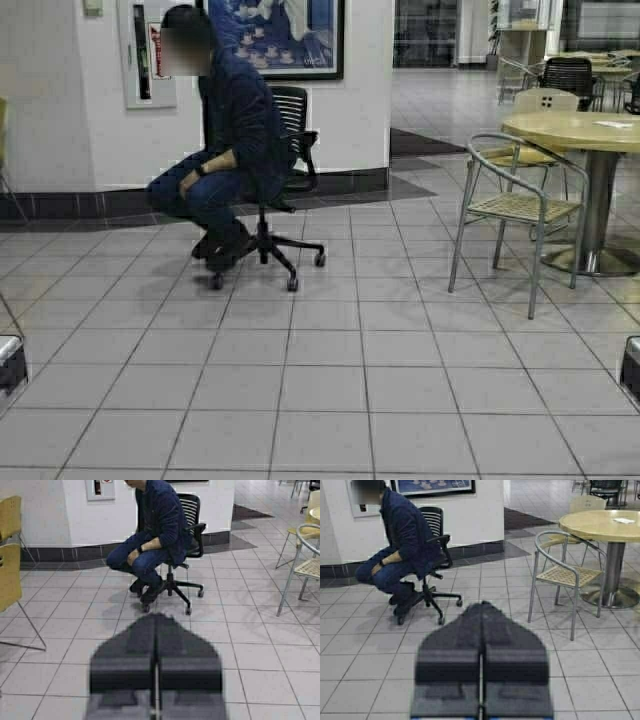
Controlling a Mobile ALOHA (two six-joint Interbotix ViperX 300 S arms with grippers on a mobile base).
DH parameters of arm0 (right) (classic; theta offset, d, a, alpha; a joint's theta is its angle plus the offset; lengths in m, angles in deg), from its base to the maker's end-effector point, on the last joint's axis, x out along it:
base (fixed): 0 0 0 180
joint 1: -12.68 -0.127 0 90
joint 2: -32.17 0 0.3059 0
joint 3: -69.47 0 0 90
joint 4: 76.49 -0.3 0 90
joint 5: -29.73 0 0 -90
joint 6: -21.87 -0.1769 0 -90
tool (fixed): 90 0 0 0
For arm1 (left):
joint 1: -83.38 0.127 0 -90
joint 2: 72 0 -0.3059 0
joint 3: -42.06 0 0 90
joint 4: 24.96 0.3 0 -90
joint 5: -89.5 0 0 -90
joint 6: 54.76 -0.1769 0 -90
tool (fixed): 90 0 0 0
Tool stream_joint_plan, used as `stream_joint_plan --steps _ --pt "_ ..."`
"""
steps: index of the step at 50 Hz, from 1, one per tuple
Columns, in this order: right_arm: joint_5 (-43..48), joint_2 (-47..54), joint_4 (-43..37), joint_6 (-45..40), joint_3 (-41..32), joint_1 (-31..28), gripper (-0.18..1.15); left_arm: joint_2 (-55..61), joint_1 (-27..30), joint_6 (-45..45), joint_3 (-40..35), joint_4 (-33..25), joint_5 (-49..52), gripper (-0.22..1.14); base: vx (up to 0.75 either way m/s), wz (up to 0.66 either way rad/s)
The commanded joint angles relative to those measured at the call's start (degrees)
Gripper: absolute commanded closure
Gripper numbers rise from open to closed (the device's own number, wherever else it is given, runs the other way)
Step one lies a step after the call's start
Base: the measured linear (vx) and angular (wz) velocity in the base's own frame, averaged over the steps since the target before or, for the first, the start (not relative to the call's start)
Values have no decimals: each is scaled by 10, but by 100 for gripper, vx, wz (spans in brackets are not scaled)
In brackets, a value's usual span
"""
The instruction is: Push the chairs under the table
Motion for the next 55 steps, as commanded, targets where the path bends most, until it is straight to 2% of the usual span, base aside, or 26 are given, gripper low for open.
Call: stream_joint_plan --steps 1,8,37,55 --pt "-4 2 -1 0 -1 -3 97 -11 -4 4 4 0 11 94 0 0" --pt "-22 -1 0 0 -3 -2 92 -20 -4 -1 -1 1 11 88 0 0" --pt "-25 -11 1 4 -3 -3 93 -34 -4 20 5 -1 11 89 9 5" --pt "-25 -13 2 -8 -4 47 93 -33 -4 25 6 -1 11 89 18 17"
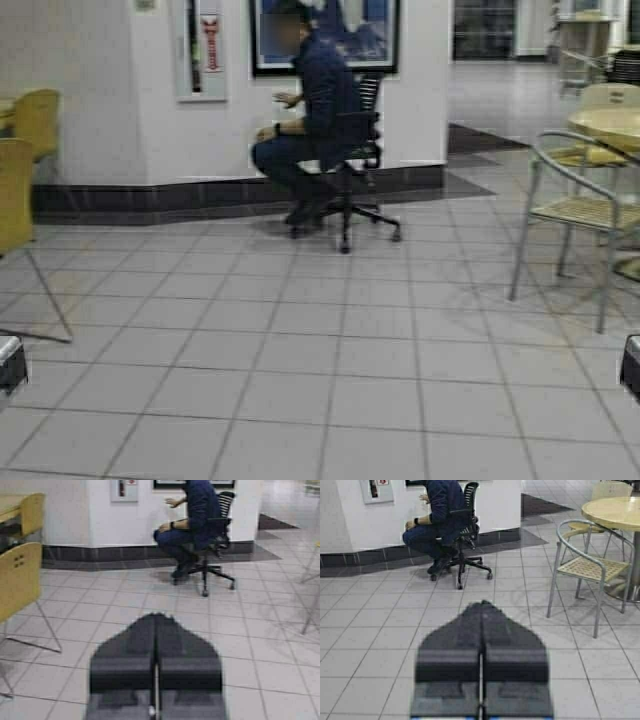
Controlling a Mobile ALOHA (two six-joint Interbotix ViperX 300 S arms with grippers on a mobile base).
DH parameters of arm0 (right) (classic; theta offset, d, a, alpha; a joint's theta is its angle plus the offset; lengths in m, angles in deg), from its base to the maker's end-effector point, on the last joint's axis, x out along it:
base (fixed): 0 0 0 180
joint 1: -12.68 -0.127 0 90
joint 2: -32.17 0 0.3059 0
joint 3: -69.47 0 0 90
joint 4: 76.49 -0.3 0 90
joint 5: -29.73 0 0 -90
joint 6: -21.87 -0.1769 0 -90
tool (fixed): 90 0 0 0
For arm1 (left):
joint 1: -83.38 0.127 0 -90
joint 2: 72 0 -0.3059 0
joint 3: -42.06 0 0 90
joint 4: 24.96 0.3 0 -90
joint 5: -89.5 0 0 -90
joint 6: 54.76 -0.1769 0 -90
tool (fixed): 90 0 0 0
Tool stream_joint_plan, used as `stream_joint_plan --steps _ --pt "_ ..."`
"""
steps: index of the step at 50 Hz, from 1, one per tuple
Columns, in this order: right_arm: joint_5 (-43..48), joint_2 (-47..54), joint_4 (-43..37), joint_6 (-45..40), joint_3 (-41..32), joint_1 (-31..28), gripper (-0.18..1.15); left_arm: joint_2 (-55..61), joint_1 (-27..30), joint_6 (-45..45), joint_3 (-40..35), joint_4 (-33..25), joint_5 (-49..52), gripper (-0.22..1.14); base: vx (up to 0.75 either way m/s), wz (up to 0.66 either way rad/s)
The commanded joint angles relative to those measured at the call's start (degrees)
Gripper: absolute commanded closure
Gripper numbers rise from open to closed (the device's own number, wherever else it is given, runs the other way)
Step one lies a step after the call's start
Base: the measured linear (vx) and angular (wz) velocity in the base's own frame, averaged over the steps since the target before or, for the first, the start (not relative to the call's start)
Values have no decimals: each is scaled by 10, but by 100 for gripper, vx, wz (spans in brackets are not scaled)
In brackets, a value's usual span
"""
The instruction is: Push the chairs under the table
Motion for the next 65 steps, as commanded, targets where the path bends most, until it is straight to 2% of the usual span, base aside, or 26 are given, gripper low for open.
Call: stream_joint_plan --steps 1,29,65 --pt "4 2 1 -4 -10 11 93 5 -1 0 -4 0 -3 89 23 30" --pt "4 -4 1 -15 -4 11 93 18 -1 -1 6 0 -4 89 23 39" --pt "-9 -4 1 -31 3 11 93 22 -1 2 18 -2 -7 89 28 28"
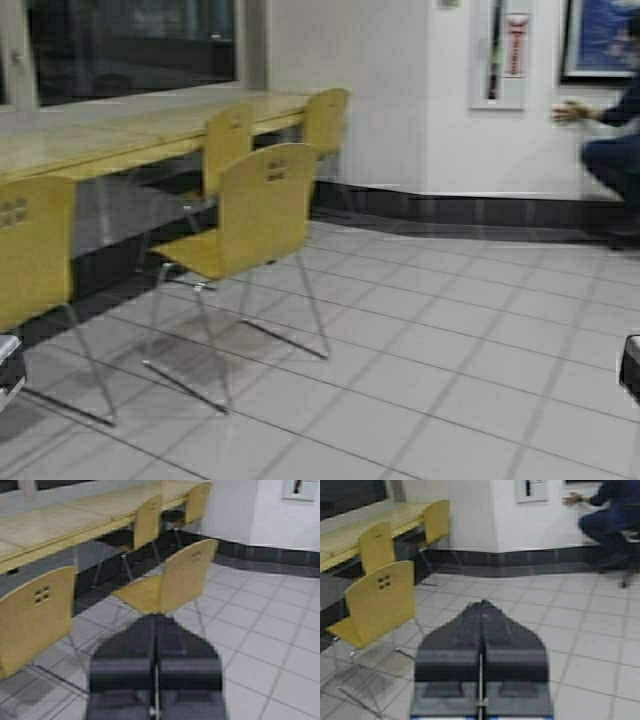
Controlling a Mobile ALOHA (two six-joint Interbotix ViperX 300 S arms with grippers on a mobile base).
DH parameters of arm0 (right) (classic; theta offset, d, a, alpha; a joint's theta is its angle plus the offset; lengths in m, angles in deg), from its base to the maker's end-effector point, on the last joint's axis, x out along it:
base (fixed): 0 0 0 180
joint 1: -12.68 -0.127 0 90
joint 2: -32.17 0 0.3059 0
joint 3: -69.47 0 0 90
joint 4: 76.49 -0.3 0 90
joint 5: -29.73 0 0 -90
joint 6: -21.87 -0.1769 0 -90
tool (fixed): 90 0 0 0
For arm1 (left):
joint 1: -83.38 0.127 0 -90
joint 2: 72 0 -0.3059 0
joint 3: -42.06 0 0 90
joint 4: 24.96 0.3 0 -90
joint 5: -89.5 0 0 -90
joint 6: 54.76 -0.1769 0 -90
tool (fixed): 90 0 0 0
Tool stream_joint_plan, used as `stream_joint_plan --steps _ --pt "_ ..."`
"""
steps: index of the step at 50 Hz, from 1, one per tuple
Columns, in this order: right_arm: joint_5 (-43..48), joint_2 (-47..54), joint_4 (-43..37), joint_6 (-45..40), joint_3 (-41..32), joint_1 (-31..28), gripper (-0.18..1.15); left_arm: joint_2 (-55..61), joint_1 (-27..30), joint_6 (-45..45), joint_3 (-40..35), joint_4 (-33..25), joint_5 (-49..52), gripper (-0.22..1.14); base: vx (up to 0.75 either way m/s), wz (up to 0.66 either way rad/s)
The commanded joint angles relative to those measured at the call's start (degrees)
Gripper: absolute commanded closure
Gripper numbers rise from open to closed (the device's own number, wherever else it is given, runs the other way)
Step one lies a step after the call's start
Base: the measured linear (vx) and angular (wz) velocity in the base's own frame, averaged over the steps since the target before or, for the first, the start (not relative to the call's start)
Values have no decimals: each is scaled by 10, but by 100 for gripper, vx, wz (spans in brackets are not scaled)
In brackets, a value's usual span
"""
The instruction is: Push the chairs under the table
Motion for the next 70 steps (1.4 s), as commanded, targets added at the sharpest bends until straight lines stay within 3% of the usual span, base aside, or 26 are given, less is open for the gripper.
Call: stream_joint_plan --steps 1,70 --pt "-4 11 1 0 -7 -2 93 4 0 1 -2 -2 -4 89 32 39" --pt "-28 24 -1 -13 -13 -3 93 -13 0 3 -6 -4 0 89 25 50"
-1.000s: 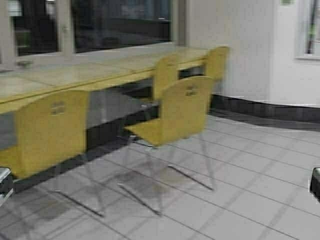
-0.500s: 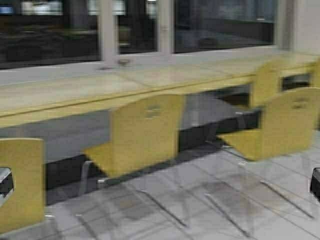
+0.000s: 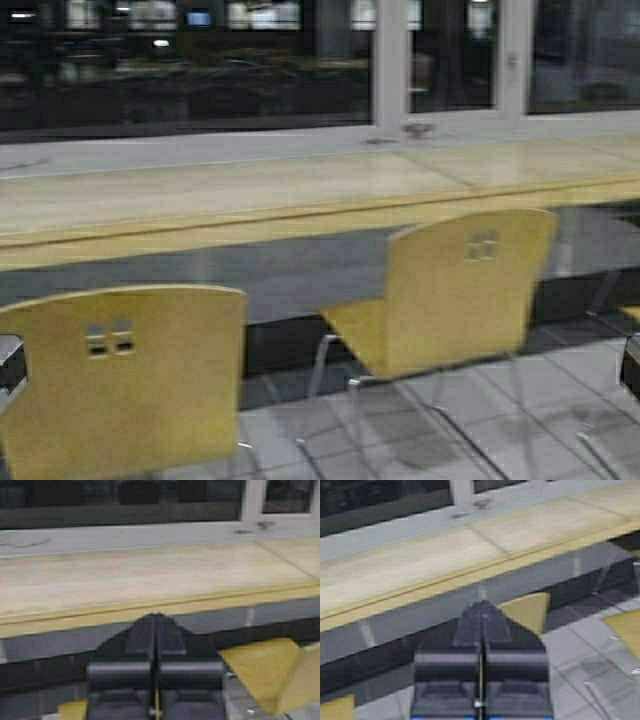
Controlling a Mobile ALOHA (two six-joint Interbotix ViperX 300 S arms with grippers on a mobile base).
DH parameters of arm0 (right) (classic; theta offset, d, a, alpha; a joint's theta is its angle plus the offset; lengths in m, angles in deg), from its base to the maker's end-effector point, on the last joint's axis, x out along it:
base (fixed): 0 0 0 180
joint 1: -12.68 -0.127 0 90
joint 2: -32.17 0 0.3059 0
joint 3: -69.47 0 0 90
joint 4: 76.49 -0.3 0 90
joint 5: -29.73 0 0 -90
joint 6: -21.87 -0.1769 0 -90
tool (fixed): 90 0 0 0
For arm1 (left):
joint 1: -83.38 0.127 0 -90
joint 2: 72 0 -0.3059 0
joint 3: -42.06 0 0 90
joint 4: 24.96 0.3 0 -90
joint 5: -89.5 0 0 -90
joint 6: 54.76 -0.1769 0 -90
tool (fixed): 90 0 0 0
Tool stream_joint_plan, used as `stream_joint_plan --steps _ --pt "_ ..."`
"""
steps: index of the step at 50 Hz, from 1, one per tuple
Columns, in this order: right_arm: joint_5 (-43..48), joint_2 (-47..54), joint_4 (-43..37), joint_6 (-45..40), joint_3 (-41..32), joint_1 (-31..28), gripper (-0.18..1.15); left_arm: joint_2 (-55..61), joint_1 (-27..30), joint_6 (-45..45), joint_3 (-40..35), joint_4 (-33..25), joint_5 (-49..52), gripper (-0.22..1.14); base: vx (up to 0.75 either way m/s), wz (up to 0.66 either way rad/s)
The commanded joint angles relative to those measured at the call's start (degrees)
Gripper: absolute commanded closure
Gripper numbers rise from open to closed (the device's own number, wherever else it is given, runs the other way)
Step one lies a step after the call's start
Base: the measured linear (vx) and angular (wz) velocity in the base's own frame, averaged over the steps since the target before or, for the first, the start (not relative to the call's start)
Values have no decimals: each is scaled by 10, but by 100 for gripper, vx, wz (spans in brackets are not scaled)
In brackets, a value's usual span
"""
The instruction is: Push the chairs under the table
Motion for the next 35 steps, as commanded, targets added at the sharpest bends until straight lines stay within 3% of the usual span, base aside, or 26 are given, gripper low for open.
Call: stream_joint_plan --steps 1,10,24,35 --pt "-2 5 -1 0 -7 1 93 5 -1 4 -12 0 -4 89 23 40" --pt "-33 5 -1 -10 -4 -33 93 8 -1 26 -6 0 -3 89 23 41" --pt "-69 40 -1 -15 -6 -141 93 16 -4 85 2 -1 7 89 22 31" --pt "-88 171 -23 -72 -44 -200 93 125 -103 200 -27 -2 62 89 18 19"
